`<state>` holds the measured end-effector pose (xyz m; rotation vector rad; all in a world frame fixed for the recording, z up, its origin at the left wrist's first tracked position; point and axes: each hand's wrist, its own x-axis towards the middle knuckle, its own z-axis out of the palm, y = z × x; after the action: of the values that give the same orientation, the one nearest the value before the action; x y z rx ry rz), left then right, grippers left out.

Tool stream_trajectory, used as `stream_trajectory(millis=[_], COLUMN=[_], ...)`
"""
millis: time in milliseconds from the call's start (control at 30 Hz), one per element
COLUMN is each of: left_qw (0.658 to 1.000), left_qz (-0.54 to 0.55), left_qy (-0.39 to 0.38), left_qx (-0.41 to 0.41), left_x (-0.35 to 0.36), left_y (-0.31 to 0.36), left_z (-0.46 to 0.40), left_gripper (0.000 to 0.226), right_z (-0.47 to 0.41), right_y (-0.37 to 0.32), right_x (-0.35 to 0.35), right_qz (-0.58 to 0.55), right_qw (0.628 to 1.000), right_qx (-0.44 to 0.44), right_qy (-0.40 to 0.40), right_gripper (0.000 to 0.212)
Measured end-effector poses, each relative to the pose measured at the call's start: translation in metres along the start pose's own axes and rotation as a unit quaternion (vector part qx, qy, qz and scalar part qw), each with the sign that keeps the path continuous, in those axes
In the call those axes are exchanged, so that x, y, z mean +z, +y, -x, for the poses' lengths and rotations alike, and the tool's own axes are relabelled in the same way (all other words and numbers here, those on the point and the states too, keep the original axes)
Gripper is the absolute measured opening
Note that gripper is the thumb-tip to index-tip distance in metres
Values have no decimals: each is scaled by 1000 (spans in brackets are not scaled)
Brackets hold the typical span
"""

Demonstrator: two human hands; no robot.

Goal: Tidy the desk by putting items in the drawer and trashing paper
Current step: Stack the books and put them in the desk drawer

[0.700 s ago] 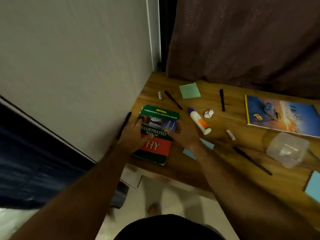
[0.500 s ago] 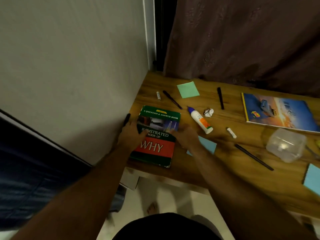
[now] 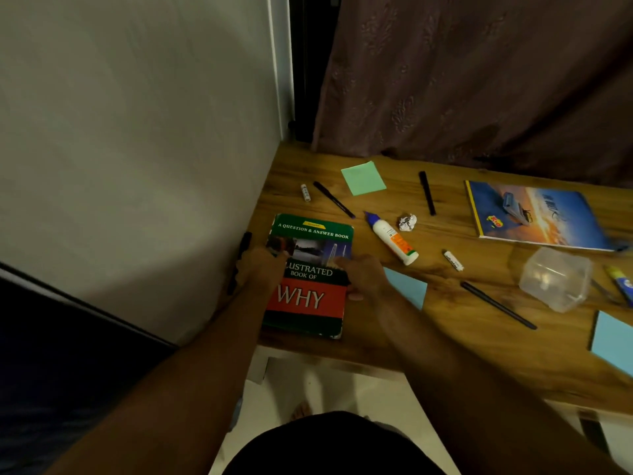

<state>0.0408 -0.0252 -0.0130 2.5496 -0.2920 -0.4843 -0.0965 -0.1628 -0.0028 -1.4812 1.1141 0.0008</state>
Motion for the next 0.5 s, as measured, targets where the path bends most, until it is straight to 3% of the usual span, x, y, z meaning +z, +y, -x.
stream_trajectory(millis=[300,500], left_qw=[985,981], left_qz=[163,192], left_qy=[-15,-4], left_qx=[-45,19], left_x=[-8,-25], left_y=[25,53], left_z=[-16,-14], left_gripper=[32,31], right_z=[3,10], right_y=[2,-4], right_x=[-3,-15], right_qz=[-43,-136], right_qw=[999,990], right_qx=[23,-23], right_qy=[-2,21], right_gripper=[32,29])
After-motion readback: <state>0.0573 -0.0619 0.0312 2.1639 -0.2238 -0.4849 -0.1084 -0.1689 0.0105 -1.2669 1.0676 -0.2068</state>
